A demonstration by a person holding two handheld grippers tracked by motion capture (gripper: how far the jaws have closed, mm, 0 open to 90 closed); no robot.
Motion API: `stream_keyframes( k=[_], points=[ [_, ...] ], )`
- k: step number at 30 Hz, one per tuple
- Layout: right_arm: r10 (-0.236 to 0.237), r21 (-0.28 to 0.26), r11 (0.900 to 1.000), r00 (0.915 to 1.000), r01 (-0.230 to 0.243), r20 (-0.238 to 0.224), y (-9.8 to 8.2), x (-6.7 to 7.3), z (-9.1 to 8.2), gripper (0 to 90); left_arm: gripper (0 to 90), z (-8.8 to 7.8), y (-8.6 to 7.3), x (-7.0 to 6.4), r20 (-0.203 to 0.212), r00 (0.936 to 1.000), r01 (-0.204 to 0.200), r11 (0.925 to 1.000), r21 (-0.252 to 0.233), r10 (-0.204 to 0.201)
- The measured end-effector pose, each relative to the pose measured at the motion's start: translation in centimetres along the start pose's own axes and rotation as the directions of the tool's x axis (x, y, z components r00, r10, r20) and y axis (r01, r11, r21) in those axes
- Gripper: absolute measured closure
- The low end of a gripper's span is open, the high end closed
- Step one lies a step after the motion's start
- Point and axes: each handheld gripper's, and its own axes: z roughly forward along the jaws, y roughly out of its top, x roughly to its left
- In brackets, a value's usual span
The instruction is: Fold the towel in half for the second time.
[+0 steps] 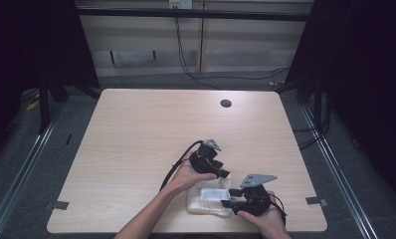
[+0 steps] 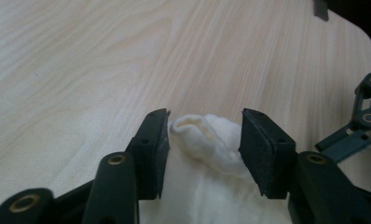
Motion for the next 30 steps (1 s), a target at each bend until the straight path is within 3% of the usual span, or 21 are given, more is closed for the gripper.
stream_keyframes(
  k=[7,13,16,22,26,30],
  points=[
    [0.032,-0.025,0.999,0.9990,-0.032,0.029,-0.5,-0.8,-1.0,45.8,41.3,-1.7,-0.1,0.4,-0.034,0.9991,0.025,0.9988,-0.042,-0.026],
    [0.071,-0.081,0.995,0.9953,-0.066,0.066,-0.6,-1.9,-2.6,38.0,38.4,-3.2,-0.6,0.3,-0.053,0.9986,0.002,0.9983,-0.058,-0.005],
    [0.099,-0.117,0.989,0.9910,-0.088,0.090,-0.5,-2.6,-3.2,36.1,39.7,-4.0,-0.7,0.0,-0.094,0.9953,-0.025,0.9994,-0.024,0.023],
    [0.095,-0.163,0.984,0.9868,-0.073,0.131,0.7,-3.8,-4.0,34.8,34.2,-6.4,-1.4,-0.6,-0.139,0.9886,-0.058,0.9983,0.003,0.058],
    [0.087,-0.185,0.981,0.9837,-0.057,0.158,1.2,-4.4,-4.3,34.9,37.7,-7.9,-2.0,-0.2,-0.171,0.9851,-0.025,0.9993,-0.028,0.020],
    [0.075,-0.193,0.980,0.9861,-0.046,0.148,1.4,-4.5,-4.2,36.9,35.0,-9.8,-2.9,0.0,-0.180,0.9837,-0.013,0.9995,-0.030,0.007]
  ],
)
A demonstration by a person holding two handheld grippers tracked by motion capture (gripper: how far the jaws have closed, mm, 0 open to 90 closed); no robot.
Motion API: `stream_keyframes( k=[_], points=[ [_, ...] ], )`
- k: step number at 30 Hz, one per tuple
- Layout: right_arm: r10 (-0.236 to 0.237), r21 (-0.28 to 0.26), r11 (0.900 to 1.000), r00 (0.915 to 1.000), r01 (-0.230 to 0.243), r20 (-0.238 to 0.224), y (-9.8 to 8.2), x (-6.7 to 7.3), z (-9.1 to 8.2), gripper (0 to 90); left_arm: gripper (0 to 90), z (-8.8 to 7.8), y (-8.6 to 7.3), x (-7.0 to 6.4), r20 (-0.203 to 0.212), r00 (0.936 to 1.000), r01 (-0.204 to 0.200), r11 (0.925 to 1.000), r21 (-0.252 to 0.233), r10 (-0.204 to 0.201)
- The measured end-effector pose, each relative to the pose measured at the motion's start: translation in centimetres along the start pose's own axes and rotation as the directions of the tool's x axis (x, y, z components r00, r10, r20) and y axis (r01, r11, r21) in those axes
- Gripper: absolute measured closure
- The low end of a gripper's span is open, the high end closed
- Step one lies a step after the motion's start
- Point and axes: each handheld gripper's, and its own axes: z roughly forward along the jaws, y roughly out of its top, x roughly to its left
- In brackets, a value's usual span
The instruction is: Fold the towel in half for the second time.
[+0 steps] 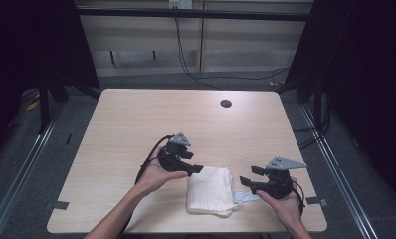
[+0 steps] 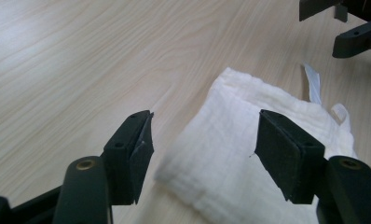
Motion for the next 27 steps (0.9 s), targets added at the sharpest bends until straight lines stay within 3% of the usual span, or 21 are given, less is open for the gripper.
stream_keyframes(
  k=[7,10,13,16,21,25,27],
  points=[
    [-0.014,-0.022,1.000,0.9994,0.013,-0.033,-0.1,-0.2,-1.0,36.7,33.3,-2.9,-2.5,0.9,-0.038,0.9985,0.039,0.9993,0.000,-0.039],
    [-0.012,-0.011,1.000,0.9988,0.012,-0.048,-0.2,-0.6,-1.5,36.8,32.3,-4.6,-3.9,1.2,-0.076,0.9963,0.038,0.9992,-0.011,-0.039],
    [-0.006,-0.012,1.000,0.9995,0.006,-0.031,-0.5,-1.1,-1.9,36.3,32.6,-6.1,-5.3,1.4,-0.104,0.9929,0.050,0.9959,-0.076,-0.057],
    [0.006,-0.011,1.000,0.9998,-0.006,-0.017,-0.8,-1.6,-2.3,35.6,31.8,-7.4,-6.7,1.6,-0.089,0.9915,0.084,0.9896,-0.116,-0.095],
    [-0.003,-0.008,1.000,1.0000,0.003,0.007,-1.2,-2.1,-3.0,34.8,32.3,-9.0,-9.0,1.4,-0.134,0.9850,0.092,0.9878,-0.126,-0.109],
    [0.015,-0.023,1.000,0.9997,-0.014,0.021,-1.6,-2.5,-3.5,34.7,32.3,-9.9,-11.3,0.9,-0.172,0.9734,0.124,0.9793,-0.160,-0.152],
    [0.015,-0.032,0.999,0.9995,-0.014,0.030,-1.8,-2.7,-3.6,34.6,32.2,-10.3,-12.4,0.7,-0.170,0.9733,0.125,0.9773,-0.171,-0.154]
  ],
)
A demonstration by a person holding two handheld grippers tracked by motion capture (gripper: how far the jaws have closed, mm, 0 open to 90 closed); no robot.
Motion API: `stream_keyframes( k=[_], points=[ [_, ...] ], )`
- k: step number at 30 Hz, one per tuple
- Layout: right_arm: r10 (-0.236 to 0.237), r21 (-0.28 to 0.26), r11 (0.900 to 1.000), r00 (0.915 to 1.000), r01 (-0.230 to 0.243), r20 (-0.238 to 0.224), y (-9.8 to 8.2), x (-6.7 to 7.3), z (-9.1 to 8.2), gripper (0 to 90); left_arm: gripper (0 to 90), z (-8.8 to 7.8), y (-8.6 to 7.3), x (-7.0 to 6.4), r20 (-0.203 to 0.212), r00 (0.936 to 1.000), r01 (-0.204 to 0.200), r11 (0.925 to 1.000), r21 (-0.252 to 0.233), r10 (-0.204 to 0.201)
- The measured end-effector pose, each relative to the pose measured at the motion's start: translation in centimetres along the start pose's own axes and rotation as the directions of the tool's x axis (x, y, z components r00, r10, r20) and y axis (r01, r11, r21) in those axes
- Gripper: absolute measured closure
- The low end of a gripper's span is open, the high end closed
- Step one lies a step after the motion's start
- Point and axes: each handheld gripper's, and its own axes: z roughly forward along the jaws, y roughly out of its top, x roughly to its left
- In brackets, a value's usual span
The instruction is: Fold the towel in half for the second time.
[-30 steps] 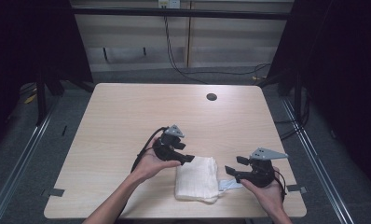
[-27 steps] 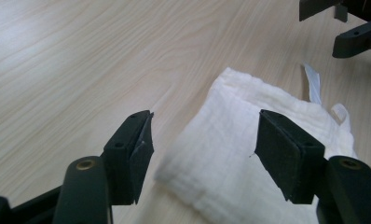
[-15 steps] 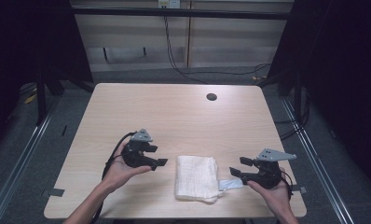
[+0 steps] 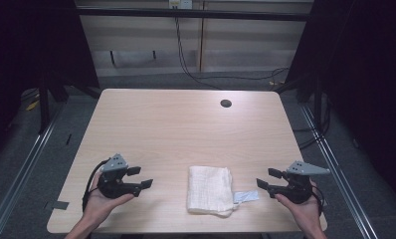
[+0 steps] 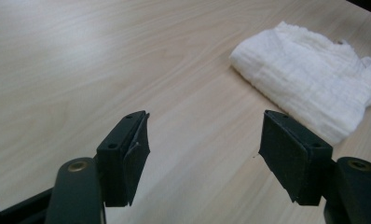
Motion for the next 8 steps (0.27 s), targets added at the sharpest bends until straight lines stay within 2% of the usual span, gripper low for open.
stream_keyframes(
  k=[2,4,5,7,8],
  points=[
    [0.007,-0.010,1.000,0.9999,-0.007,0.008,-0.2,-0.3,0.0,34.5,30.4,-0.5,-0.7,0.1,0.025,0.9997,-0.007,0.9997,-0.024,0.007],
    [0.015,-0.010,1.000,0.9998,-0.015,0.015,-0.3,-0.4,0.0,34.4,31.0,-0.8,-1.2,0.3,-0.008,0.9998,0.016,0.9993,-0.032,-0.017],
    [0.012,-0.011,1.000,0.9998,-0.012,0.019,-0.3,-0.5,0.0,34.2,30.2,-0.8,-1.3,0.5,0.004,0.9996,0.026,0.9995,-0.019,-0.026],
    [0.015,-0.011,1.000,0.9997,-0.015,0.021,-0.4,-0.6,0.1,34.2,30.7,-0.7,-1.5,0.6,-0.024,0.9994,0.023,0.9995,-0.019,-0.024],
    [0.012,-0.001,1.000,0.9997,-0.012,0.021,-0.5,-0.6,0.2,34.1,30.6,-0.6,-1.6,0.7,-0.022,0.9994,0.026,0.9996,-0.012,-0.026]
  ],
)
